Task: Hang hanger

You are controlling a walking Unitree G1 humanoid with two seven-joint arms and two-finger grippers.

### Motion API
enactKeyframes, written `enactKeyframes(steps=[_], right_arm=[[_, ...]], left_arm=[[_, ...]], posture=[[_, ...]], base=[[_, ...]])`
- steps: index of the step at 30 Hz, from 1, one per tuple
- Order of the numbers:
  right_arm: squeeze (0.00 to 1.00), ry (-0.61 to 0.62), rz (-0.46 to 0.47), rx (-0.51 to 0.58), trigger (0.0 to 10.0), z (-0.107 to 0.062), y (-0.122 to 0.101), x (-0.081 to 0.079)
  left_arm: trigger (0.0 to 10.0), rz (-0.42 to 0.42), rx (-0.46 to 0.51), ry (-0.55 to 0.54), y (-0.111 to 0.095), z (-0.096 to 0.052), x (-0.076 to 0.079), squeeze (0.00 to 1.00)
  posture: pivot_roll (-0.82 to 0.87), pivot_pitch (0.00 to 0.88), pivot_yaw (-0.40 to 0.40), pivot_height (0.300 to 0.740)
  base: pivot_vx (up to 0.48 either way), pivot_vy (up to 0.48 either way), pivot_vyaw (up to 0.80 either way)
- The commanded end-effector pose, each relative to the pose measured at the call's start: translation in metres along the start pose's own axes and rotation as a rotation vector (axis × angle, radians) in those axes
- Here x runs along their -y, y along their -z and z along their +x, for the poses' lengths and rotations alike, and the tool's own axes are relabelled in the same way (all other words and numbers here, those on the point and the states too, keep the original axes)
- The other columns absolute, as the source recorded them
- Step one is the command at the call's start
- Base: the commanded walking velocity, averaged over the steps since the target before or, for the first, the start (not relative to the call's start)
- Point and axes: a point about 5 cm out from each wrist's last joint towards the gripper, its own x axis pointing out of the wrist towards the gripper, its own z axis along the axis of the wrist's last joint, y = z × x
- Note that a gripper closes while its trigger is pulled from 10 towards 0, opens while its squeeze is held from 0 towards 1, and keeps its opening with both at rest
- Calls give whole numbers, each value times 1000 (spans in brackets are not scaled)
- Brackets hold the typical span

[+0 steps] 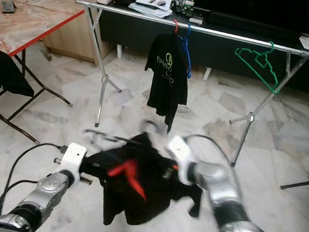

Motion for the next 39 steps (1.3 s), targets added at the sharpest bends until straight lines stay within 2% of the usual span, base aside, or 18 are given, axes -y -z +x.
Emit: enactKeyframes(steps=[1, 6, 9, 12, 14, 15, 18, 20, 23, 25, 26, 27, 28, 30, 32, 39], right_arm=[[0, 1, 22, 16, 0, -4, 5, 1], [0, -75, 38, -42, 0, -15, 34, -6], [0, -133, 38, -40, 0, -21, 41, -8], [0, -119, 35, -43, 0, -22, 41, -7], [0, -75, 24, -22, 0, -21, 39, -4], [0, -68, 46, 53, 0, -18, 30, -3], [0, -177, 54, 188, 0, -13, 15, -11], [0, -246, 39, 214, 0, -12, 12, -17], [0, -270, 42, 224, 0, -11, 11, -18], [0, -265, 62, 268, 0, -9, 5, -16], [0, -348, 53, 251, 0, -10, 6, -21], [0, -348, 53, 251, 0, -10, 6, -21], [0, -449, 18, 180, 0, -12, 13, -28], [0, -502, -28, 99, 0, -14, 19, -32], [0, -508, -100, -42, 0, -17, 32, -32], [0, -462, -164, -183, 0, -20, 43, -28]], left_arm=[[0, 4, -47, -20, 10, -3, -4, 0], [0, 10, -61, -16, 12, -3, -4, 0], [0, 14, -67, -17, 14, -4, -4, 0], [0, 14, -67, -18, 14, -4, -5, 0], [0, 8, -58, -17, 12, -3, -4, 0], [0, 5, -41, -3, 9, -3, -3, 0], [0, 2, -21, 26, 5, -2, 2, 0], [0, -2, -18, 44, 3, -1, 3, 0], [0, -4, -14, 56, 2, -1, 4, 0], [0, 3, -15, 97, 1, 0, 7, 0], [0, 13, -34, 112, 2, 0, 9, 0], [0, 13, -34, 112, 2, 0, 9, 0], [0, 17, -49, 101, 4, 0, 7, 0], [0, 16, -55, 88, 4, 0, 5, 0], [0, 15, -48, 78, 1, 1, 1, 0], [0, 13, -45, 73, -1, 1, -1, 0]], posture=[[-53, 120, -60, 740], [-53, 125, -55, 740], [-55, 127, -54, 740], [-56, 132, -54, 740], [-55, 134, -54, 740], [-53, 135, -54, 740], [-51, 136, -54, 740], [-46, 139, -55, 740], [-46, 139, -56, 740], [-45, 139, -55, 740], [-41, 140, -54, 740], [-41, 140, -54, 740], [-43, 140, -54, 740], [-43, 141, -54, 740], [-45, 139, -55, 740], [-42, 142, -55, 740]], base=[[0, 0, 0], [0, 0, 0], [0, 0, 0], [0, 0, 0], [0, 0, 0], [0, 0, 0], [0, 0, 0], [0, 0, 0], [0, 0, 0], [0, 0, 0], [0, 0, 0], [0, 0, 0], [0, 0, 0], [0, 0, 0], [0, 0, 0], [0, 0, 0]])
